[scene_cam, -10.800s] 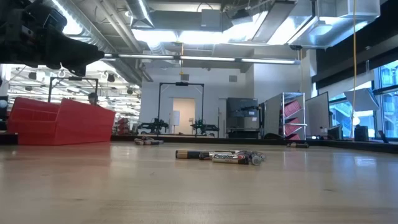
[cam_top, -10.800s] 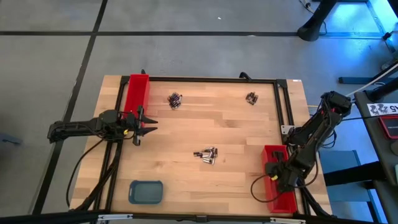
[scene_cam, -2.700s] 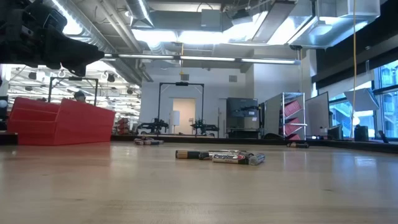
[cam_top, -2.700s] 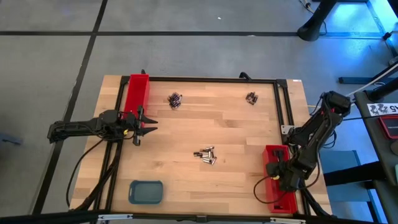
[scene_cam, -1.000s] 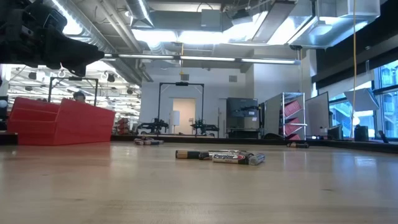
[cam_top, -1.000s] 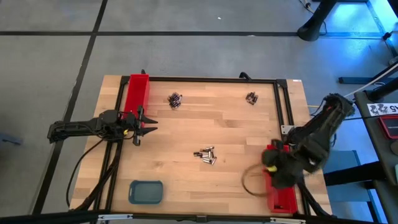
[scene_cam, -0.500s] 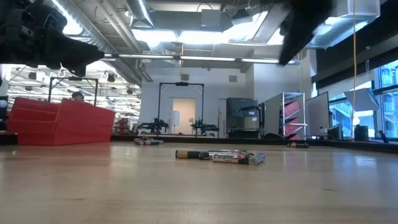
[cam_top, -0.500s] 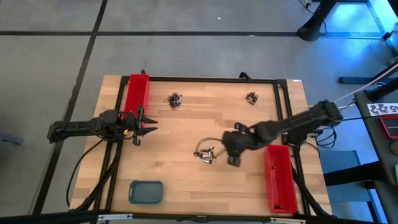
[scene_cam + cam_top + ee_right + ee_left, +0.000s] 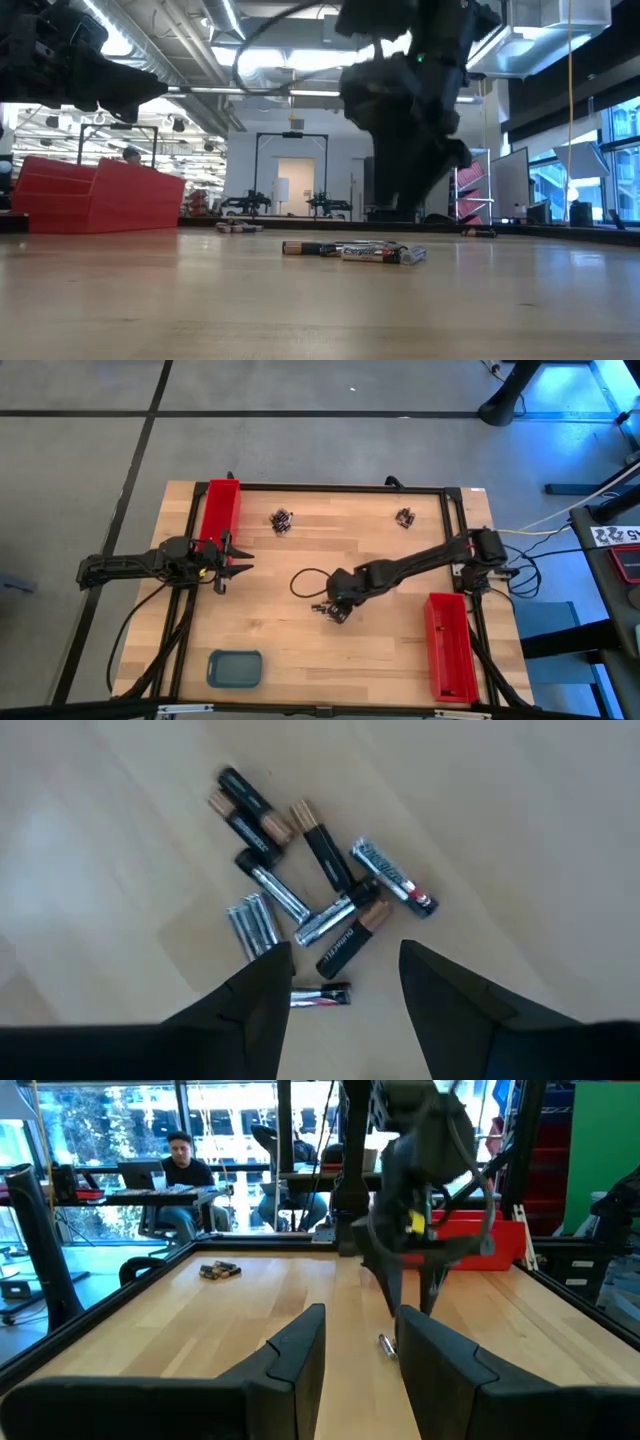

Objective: Sort batteries
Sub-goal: Put the small black battery into the bottom red bin

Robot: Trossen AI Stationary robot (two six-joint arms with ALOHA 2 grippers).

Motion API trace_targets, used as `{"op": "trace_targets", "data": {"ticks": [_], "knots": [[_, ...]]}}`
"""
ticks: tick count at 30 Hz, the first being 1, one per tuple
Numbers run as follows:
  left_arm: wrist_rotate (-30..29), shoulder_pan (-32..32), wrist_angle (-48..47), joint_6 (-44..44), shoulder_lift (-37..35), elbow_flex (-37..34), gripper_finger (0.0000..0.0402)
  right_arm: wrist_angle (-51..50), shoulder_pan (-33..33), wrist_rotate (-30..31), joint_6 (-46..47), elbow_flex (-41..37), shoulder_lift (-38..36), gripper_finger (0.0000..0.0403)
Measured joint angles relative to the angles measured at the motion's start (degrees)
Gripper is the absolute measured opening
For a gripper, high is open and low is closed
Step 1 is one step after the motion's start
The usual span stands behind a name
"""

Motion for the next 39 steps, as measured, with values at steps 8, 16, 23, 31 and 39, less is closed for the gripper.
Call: {"op": "trace_targets", "data": {"ticks": [8, 16, 23, 31, 39], "knots": [[0.0, 0.0, 0.0, 0.0, 0.0, 0.0, 0.0114, 0.9, 1.4, 3.8, 4.5, 0.0, 2.6, 0.0186], [0.0, 0.0, 0.0, 0.0, 0.3, 0.0, 0.0114, 0.3, 1.4, 4.0, 6.0, 0.1, 5.4, 0.0186], [0.0, 0.0, 0.0, 0.0, 0.3, 0.0, 0.0114, 0.2, 1.5, 6.2, 5.4, -0.4, 6.5, 0.0145], [0.0, 0.0, 0.0, 0.0, 0.3, 0.0, 0.0114, -1.0, 1.4, 4.2, 0.9, -1.1, 7.5, 0.0015], [0.0, 0.0, 0.0, 0.0, 0.3, 0.0, 0.0114, -6.3, 1.4, 7.0, -5.0, -1.8, -0.3, 0.0016]]}}
